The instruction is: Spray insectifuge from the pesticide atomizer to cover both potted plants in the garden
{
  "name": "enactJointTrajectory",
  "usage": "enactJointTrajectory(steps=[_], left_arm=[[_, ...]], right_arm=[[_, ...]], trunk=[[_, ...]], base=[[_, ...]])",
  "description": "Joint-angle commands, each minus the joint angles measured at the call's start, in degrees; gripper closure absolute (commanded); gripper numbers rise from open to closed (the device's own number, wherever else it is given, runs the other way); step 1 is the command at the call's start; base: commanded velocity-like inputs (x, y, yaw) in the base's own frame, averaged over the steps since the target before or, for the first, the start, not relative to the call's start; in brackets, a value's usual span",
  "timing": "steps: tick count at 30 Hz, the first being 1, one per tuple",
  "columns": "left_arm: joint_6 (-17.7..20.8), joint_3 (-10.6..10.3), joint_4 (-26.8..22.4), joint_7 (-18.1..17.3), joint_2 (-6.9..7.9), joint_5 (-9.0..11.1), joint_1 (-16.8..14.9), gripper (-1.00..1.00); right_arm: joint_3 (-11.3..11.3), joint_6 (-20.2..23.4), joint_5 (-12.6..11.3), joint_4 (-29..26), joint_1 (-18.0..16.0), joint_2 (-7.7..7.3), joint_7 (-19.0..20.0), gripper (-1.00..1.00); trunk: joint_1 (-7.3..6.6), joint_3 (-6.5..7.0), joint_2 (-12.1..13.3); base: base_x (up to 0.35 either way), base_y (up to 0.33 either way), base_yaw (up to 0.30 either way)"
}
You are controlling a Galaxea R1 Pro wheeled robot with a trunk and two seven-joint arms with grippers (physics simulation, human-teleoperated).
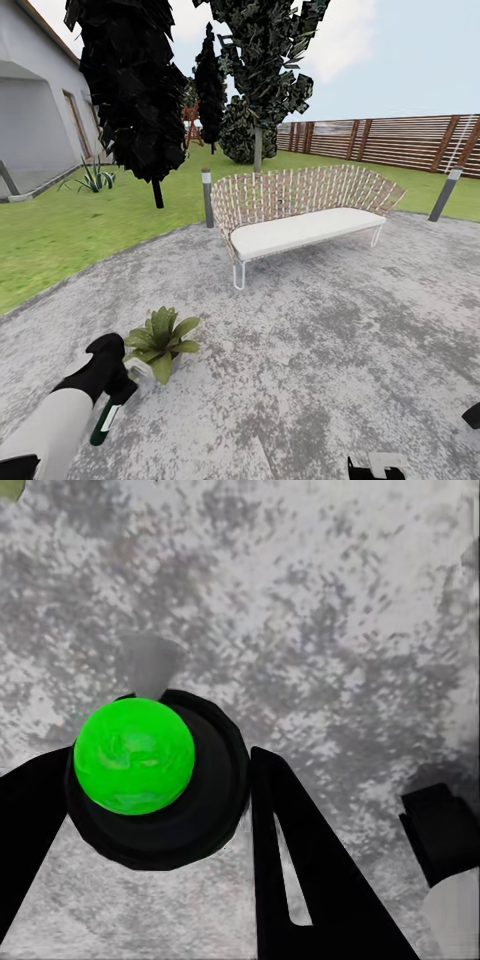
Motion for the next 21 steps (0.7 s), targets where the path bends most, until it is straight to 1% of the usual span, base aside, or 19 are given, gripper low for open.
enactJointTrajectory(steps=[1,2,5,10,13,17,18,21], left_arm=[[0.3,2.1,0.0,-0.5,-0.18,-0.3,0.0,1.0],[0.3,3.1,0.0,-0.6,-0.39,-0.1,0.0,1.0],[0.3,4.0,0.0,-0.7,-0.73,0.3,0.0,1.0],[0.3,4.2,0.5,-0.7,-0.75,0.4,0.0,1.0],[0.3,4.2,1.5,-0.6,-0.67,0.4,0.0,1.0],[0.3,4.1,1.7,-0.5,-0.77,0.3,0.0,1.0],[0.3,4.2,1.7,-0.4,-0.39,0.3,1.7,1.0],[0.3,4.2,1.7,-0.4,-0.34,0.2,2.9,1.0]], right_arm=[[-0.4,-0.2,0.6,0.1,0.0,0.03,-0.2,-1.0],[-0.4,-0.2,0.6,0.1,0.0,0.04,-0.2,-1.0],[-0.4,-0.1,0.6,0.1,0.0,0.04,-0.2,-1.0],[-0.4,-0.1,0.6,0.1,0.0,0.05,-0.2,-1.0],[-0.4,-0.1,0.6,0.0,0.0,0.05,-0.2,-1.0],[-0.4,-0.2,0.6,0.0,0.0,0.05,-0.2,-1.0],[-0.4,-0.2,0.6,0.0,0.0,0.05,-0.2,-1.0],[-0.4,-0.2,0.6,0.0,0.0,0.05,-0.2,-1.0]], trunk=[[-0.01,-0.06,0.0],[-0.01,-0.07,0.0],[-0.01,-0.14,0.0],[-0.01,-0.3,0.0],[-0.01,-0.32,0.0],[-0.01,-0.32,0.0],[-0.01,-0.32,0.0],[-0.01,-0.32,0.0]], base=[[0.0,0.0,0.034],[0.0,0.0,0.104],[0.0,0.0,0.187],[0.0,0.0,0.223],[0.039,-0.04,0.041],[0.158,-0.199,0.005],[0.238,-0.048,0.082],[0.148,-0.015,0.217]])
